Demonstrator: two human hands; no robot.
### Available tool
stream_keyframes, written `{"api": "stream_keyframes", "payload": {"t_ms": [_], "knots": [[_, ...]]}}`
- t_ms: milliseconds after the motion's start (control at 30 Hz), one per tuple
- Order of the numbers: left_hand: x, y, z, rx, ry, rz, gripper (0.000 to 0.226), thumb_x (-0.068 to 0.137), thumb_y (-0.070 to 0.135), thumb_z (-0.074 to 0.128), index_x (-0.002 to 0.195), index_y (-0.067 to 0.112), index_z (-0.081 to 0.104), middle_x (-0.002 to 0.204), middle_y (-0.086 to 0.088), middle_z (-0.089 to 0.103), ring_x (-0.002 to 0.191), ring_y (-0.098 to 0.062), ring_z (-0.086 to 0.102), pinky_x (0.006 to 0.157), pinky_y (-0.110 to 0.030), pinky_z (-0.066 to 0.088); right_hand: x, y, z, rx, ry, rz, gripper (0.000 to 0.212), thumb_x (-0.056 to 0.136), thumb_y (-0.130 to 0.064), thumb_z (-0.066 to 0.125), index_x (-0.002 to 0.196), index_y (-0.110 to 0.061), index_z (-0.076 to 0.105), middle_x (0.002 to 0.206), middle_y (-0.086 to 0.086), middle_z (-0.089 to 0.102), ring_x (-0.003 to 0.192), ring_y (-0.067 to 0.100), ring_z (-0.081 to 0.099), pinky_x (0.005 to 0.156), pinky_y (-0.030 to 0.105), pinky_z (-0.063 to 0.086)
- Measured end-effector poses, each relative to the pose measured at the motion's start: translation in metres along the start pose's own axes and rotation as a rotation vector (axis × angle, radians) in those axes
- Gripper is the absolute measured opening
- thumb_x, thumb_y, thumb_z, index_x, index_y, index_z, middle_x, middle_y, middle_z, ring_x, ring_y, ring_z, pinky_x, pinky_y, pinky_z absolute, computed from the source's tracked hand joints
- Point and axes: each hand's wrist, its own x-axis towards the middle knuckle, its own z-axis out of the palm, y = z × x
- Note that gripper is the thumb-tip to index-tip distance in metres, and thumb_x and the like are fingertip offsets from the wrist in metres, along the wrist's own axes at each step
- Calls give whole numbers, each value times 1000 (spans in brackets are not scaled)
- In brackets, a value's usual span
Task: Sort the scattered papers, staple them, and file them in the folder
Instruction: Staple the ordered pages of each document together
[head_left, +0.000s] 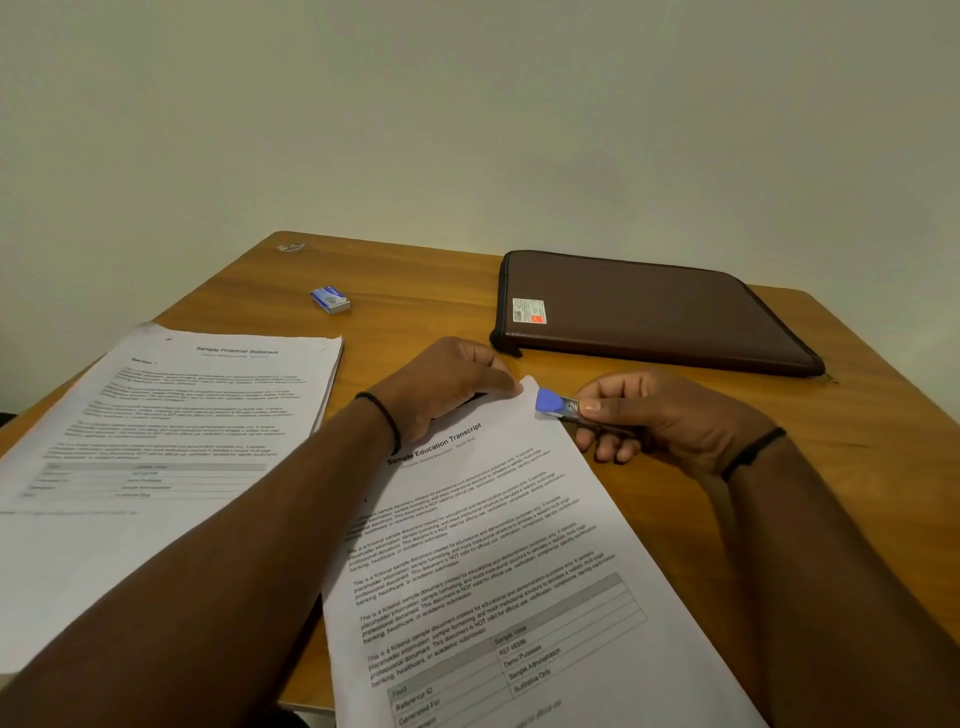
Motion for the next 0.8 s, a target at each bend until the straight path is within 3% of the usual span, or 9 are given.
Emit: {"api": "stream_keyframes", "payload": {"t_ms": [167, 233, 333, 433, 567, 700, 800], "knots": [[-2, 0, -1, 15, -19, 22, 12, 89, 15, 69, 90, 3, 73, 79, -11, 72, 67, -18, 65, 58, -22, 50, 7, -3, 9, -48, 48, -9, 30, 84, -34, 64, 99, -9, 71, 90, 12, 73, 61, 13, 62, 51, 17, 50], [-4, 3, -1, 34, -55, 17, 22, 92, 30, 68, 79, 12, 73, 73, -4, 73, 61, -14, 66, 55, -19, 48, 8, -2, 10, -51, 67, -7, 28, 83, -34, 64, 97, -10, 70, 89, 12, 73, 61, 13, 63, 51, 17, 50], [-5, 7, -2, 80, -106, -6, 37, 90, 50, 63, 81, 16, 73, 78, -3, 75, 63, -12, 68, 58, -19, 49, 7, -3, 10, -73, 65, 1, 28, 83, -34, 63, 95, -10, 70, 88, 11, 73, 61, 12, 63, 52, 17, 50], [-5, 9, -3, 100, -140, 0, 39, 88, 47, 67, 83, 10, 76, 76, -5, 75, 60, -12, 65, 59, -18, 48, 8, -4, 10, -81, 52, 10, 27, 84, -33, 63, 95, -10, 69, 87, 10, 73, 61, 12, 63, 52, 16, 50], [-1, 3, 1, 103, -81, 67, 48, 82, 30, 78, 97, -14, 69, 84, -25, 67, 69, -20, 56, 60, -21, 45, 11, -4, 8, -154, 76, 24, 15, 96, -22, 58, 93, -10, 67, 80, 8, 72, 60, 12, 64, 53, 16, 52], [1, 0, 0, 127, -60, 90, 43, 83, 26, 77, 94, -16, 69, 73, -17, 65, 55, -9, 56, 52, -17, 45, 14, -5, 10, -176, 83, 51, 15, 96, -22, 58, 94, -11, 69, 82, 7, 72, 61, 11, 63, 53, 15, 53], [-4, 2, -7, 102, -133, 40, 48, 88, 41, 69, 89, -7, 73, 76, -14, 70, 59, -15, 61, 54, -20, 46, 7, -4, 8, -51, 99, 32, 27, 89, -29, 63, 103, -8, 69, 93, 10, 74, 66, 12, 64, 58, 19, 55]]}}
